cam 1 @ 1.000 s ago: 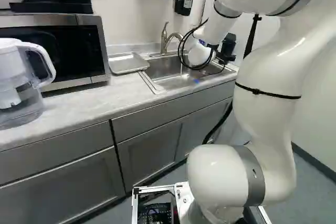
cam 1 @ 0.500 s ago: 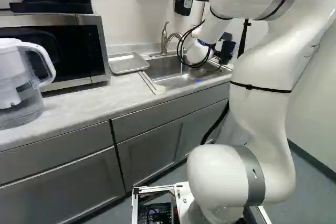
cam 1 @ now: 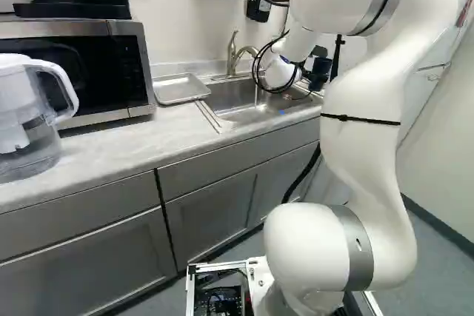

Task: Rinse the cup and place it in the tray

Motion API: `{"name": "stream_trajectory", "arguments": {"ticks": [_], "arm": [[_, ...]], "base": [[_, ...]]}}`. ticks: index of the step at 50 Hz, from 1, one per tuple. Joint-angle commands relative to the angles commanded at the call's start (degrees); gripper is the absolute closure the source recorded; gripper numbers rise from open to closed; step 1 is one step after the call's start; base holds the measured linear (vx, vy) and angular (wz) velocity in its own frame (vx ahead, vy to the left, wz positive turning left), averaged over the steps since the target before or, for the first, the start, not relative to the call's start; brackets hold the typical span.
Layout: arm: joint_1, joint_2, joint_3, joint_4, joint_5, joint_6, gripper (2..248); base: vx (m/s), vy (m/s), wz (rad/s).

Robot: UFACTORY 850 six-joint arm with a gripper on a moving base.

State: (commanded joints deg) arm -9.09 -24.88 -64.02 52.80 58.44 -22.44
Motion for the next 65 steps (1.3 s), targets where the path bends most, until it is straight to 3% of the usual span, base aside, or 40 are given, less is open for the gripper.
{"name": "stream_trajectory", "arguments": {"ticks": [35, 65], "arm": [[-2.97, -5.24, -6.75, 0.00, -0.28, 0.00, 3], [-3.91, -6.13, -7.92, 0.00, -1.07, 0.00, 12]], "base": [[0.000, 0.000, 0.000], [0.000, 0.000, 0.000]]}}
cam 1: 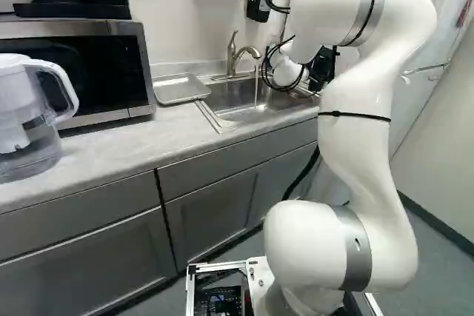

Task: Rinse the cup and place it in the tray

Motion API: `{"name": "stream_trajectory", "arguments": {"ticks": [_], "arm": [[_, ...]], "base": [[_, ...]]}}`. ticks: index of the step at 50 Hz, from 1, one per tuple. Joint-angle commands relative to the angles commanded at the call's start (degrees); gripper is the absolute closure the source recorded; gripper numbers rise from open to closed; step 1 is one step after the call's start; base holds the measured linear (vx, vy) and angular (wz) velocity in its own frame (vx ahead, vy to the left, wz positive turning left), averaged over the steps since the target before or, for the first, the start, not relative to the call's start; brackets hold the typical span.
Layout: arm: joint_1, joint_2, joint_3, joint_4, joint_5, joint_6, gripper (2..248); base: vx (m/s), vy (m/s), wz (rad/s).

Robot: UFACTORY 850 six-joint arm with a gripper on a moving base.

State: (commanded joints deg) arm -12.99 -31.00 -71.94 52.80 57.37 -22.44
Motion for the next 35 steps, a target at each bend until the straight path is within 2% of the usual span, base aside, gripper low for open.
{"name": "stream_trajectory", "arguments": {"ticks": [1, 5, 6, 10, 11, 35], "arm": [[0.00, 0.00, 0.00, 0.00, 0.00, 0.00, 51], [0.00, 0.00, 0.00, 0.00, 0.00, 0.00, 51], [0.00, 0.00, 0.00, 0.00, 0.00, 0.00, 89], [0.00, 0.00, 0.00, 0.00, 0.00, 0.00, 89], [0.00, 0.00, 0.00, 0.00, 0.00, 0.00, 120], [0.14, 0.87, 0.22, 0.00, 0.00, 0.00, 126]], "base": [[0.000, 0.000, 0.000], [0.000, 0.000, 0.000], [0.000, 0.000, 0.000], [0.000, 0.000, 0.000], [0.000, 0.000, 0.000], [0.000, 0.000, 0.000]]}}
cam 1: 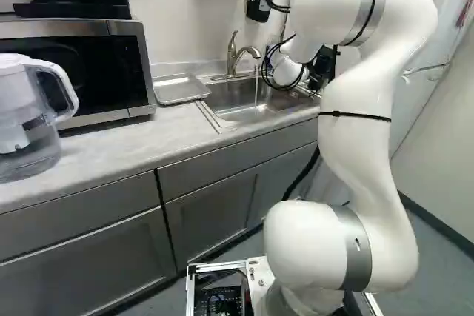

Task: Rinse the cup and place it in the tray

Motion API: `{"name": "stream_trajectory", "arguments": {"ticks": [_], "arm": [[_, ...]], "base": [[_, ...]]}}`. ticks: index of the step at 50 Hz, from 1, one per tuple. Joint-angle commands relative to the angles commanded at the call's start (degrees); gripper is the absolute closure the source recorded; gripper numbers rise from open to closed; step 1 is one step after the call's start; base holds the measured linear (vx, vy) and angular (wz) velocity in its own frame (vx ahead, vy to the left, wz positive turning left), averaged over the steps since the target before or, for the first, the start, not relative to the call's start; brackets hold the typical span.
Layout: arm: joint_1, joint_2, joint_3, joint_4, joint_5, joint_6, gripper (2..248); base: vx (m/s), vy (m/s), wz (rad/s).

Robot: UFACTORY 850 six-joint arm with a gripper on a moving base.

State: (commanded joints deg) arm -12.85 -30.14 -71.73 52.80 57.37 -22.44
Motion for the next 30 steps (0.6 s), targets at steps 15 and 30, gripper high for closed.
{"name": "stream_trajectory", "arguments": {"ticks": [15, 30], "arm": [[0.61, 2.78, 1.51, 0.00, -0.05, 0.00, 126], [1.72, 5.86, 3.29, -0.52, -0.59, 0.00, 126]], "base": [[0.000, 0.000, 0.000], [0.000, 0.000, 0.000]]}}
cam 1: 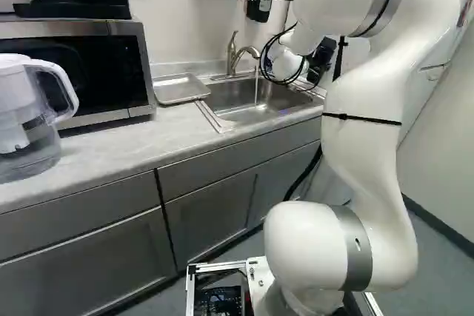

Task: Rinse the cup and place it in the tray

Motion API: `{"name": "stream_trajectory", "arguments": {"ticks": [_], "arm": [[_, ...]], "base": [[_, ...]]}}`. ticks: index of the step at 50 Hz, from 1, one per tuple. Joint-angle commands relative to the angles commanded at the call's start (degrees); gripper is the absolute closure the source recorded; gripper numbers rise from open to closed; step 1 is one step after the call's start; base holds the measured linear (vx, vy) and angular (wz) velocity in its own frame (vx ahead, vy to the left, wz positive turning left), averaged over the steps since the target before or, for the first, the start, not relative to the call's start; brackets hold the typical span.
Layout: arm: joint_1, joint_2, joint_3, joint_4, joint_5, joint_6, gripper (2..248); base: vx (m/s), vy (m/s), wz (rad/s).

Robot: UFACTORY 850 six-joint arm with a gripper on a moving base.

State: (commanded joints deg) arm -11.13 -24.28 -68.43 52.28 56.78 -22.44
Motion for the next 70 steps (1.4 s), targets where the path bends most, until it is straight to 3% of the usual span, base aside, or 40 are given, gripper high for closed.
{"name": "stream_trajectory", "arguments": {"ticks": [36, 70], "arm": [[2.76, 4.79, 0.92, -6.02, -5.56, 0.00, 126], [3.14, 5.40, 0.85, -11.59, -11.97, 0.00, 126]], "base": [[0.000, 0.000, 0.000], [0.000, 0.000, 0.000]]}}
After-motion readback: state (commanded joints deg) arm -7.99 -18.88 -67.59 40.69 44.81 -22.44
